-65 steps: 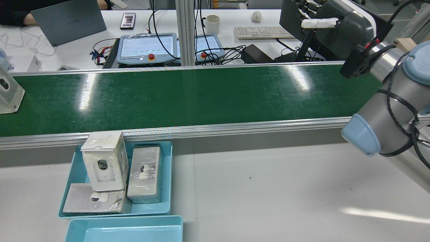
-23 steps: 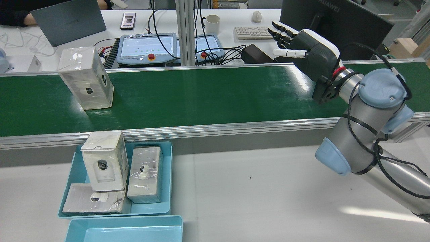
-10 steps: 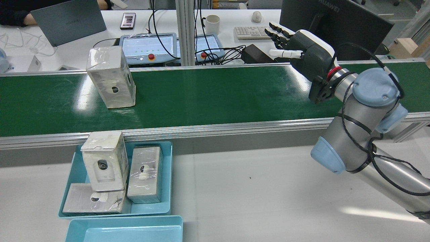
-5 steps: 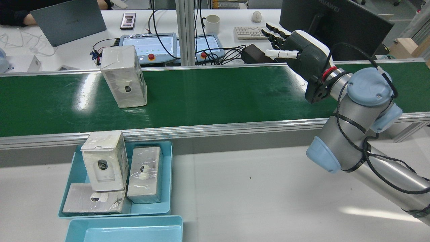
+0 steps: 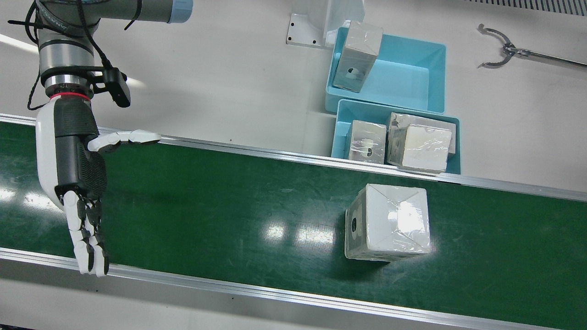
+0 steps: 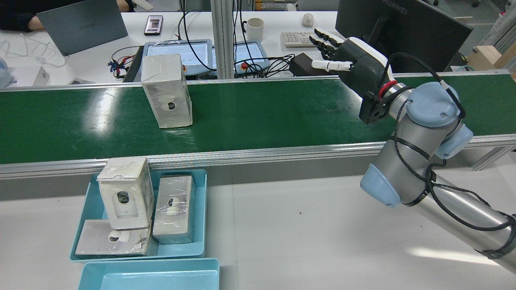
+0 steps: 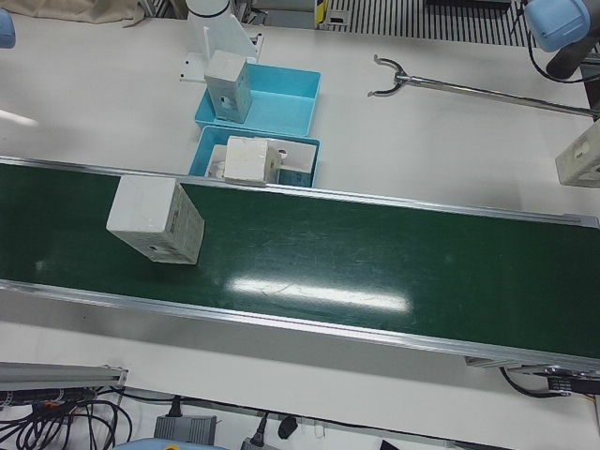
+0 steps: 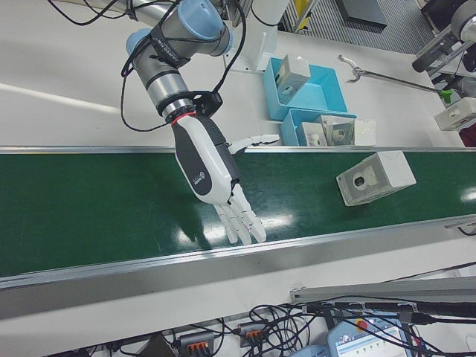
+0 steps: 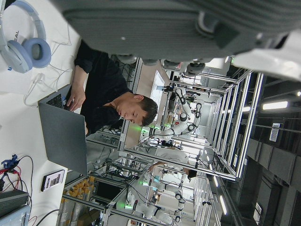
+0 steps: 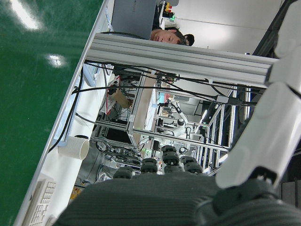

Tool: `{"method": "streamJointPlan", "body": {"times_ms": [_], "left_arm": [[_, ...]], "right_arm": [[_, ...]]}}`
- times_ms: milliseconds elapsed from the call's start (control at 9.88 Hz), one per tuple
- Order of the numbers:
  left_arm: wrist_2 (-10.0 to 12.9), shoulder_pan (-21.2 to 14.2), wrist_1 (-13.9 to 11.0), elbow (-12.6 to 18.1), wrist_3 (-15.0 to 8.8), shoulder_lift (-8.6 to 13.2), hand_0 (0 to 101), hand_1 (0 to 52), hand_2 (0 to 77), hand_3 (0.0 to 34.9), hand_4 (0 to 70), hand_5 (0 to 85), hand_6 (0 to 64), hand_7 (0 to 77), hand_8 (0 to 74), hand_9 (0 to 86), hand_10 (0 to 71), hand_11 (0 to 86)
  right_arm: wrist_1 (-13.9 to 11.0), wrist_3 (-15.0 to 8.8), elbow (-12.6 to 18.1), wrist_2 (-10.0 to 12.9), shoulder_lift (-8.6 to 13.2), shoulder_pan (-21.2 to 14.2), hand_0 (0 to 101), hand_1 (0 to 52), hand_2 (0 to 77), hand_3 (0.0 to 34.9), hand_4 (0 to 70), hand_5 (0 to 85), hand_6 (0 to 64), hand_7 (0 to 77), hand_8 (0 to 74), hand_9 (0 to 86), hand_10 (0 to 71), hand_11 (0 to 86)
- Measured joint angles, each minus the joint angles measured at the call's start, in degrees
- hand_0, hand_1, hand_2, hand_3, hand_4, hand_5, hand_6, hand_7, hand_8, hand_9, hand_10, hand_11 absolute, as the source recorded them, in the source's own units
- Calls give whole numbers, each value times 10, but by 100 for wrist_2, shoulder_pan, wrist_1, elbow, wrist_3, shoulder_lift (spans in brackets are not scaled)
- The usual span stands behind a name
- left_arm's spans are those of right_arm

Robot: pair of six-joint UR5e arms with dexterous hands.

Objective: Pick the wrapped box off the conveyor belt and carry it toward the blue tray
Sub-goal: 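Hold the open right hand over the belt, waiting for the white wrapped box, then move the right hand along the belt toward the white wrapped box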

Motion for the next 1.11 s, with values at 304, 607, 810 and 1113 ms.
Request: {"method": "streamJointPlan", "body": {"times_ms": [304,607,810,1113], "left_arm": [[0,0,0,0,0,0,0,0,5,0,0,11,0,5,0,0,5,0],[0,0,0,0,0,0,0,0,5,0,0,11,0,0,0,0,0,0],[0,0,0,0,0,0,0,0,5,0,0,11,0,0,0,0,0,0],[0,0,0,0,0,0,0,0,5,0,0,11,0,5,0,0,0,0]], "right_arm": [[0,-2,-6,1,8,-2,385,87,136,18,0,44,0,5,27,33,0,16],[-2,3,-7,1,7,-2,385,87,136,16,0,44,0,5,27,33,0,16],[0,11,-3,1,2,-2,385,87,136,19,0,44,0,5,27,33,0,16],[0,10,-5,1,5,-6,385,87,131,35,0,44,0,5,27,33,0,16]]}}
